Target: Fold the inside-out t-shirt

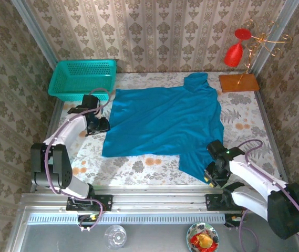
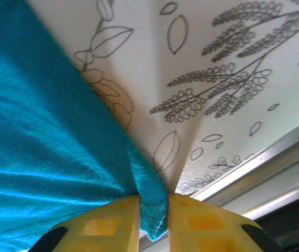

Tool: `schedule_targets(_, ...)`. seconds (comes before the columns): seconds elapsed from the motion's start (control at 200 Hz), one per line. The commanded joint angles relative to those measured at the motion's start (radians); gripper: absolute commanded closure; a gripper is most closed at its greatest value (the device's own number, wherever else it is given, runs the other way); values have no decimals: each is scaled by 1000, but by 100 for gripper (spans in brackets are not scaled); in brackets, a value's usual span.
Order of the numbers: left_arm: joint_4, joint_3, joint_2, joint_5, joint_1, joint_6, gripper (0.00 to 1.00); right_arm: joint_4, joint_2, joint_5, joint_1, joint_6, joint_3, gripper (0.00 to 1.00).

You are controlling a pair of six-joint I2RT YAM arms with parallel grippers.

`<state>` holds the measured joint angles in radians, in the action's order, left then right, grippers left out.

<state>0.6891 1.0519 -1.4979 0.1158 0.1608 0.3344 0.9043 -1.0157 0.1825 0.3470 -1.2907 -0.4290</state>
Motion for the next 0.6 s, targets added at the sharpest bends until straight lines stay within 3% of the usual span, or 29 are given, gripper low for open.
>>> schedule_targets(0.0, 21, -34, 53, 11, 13, 40, 64, -56, 12, -2, 11, -27, 13, 85)
schedule_targets(0.16, 38, -106, 122, 4, 29, 120, 61, 16, 105, -67, 9, -17, -28, 100)
schedule_targets(0.37, 115, -205, 185, -120, 58, 245, 59, 120, 226, -228, 1, 7, -87, 100)
schedule_targets(0.595, 127, -310, 222, -155, 116, 347, 67, 127, 207, -244, -3, 25, -123, 100)
